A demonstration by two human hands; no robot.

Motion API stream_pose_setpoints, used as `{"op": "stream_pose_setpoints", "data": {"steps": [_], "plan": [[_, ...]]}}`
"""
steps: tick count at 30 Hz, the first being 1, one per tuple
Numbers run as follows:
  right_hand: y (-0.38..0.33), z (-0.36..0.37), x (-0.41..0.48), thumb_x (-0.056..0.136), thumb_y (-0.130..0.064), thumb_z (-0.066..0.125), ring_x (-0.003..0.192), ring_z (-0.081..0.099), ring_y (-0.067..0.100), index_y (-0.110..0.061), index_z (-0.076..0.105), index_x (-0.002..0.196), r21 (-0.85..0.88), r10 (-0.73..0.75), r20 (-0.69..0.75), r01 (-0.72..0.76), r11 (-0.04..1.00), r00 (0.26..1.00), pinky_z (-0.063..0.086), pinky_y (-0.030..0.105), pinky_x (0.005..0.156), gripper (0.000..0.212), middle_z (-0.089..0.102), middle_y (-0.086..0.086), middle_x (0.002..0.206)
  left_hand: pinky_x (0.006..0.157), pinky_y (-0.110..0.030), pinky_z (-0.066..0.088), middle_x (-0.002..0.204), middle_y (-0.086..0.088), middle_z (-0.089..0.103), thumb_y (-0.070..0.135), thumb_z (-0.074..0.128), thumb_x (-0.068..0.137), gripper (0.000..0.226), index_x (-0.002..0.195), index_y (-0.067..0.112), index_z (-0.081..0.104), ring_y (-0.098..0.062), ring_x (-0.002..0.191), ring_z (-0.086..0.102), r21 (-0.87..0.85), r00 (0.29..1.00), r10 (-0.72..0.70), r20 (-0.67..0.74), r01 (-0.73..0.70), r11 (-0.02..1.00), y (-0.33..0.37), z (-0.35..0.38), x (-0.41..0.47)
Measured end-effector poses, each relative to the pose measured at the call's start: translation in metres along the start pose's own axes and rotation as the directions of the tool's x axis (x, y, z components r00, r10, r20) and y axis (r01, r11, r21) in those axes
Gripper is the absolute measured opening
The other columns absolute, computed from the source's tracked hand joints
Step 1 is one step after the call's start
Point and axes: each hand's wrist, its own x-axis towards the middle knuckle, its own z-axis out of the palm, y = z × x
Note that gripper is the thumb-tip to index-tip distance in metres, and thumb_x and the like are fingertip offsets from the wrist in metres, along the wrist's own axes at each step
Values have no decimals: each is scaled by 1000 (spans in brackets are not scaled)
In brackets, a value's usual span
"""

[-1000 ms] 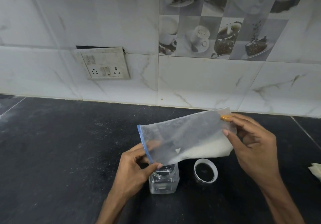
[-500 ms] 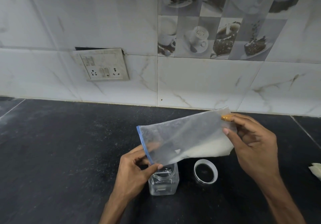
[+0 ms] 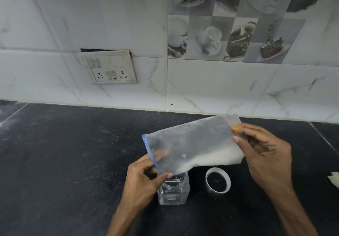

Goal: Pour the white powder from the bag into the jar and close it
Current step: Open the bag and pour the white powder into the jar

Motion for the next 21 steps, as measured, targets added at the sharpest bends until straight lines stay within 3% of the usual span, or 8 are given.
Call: {"op": "stream_pose_setpoints", "data": {"steps": [5,12,21], "plan": [[3,-3,1,76,14,72,95,71,3,-21,75,96,42,44,-32,-42,998,999,52,14,87,41,74,-23,94,70,-19,58,109,16,73,-2,87,65,64,97,51,73,-13,80,74,-17,1000,5,8,-5,1000,2,1,0],[0,1,1,76,13,71,94,71,-1,-18,70,100,21,43,-13,-43,999,999,52,12,87,39,73,-28,94,75,-28,62,110,12,74,-2,87,65,63,101,48,74,-21,87,74,-27,1000,-12,-2,12,1000,-1,0,1],[-1,3,2,75,10,72,94,71,2,-23,73,97,61,20,-38,-18,998,999,54,16,88,39,74,-25,95,71,-26,61,105,13,74,1,88,65,59,97,49,74,-21,81,74,-16,1000,-16,3,16,1000,0,-2,2]]}}
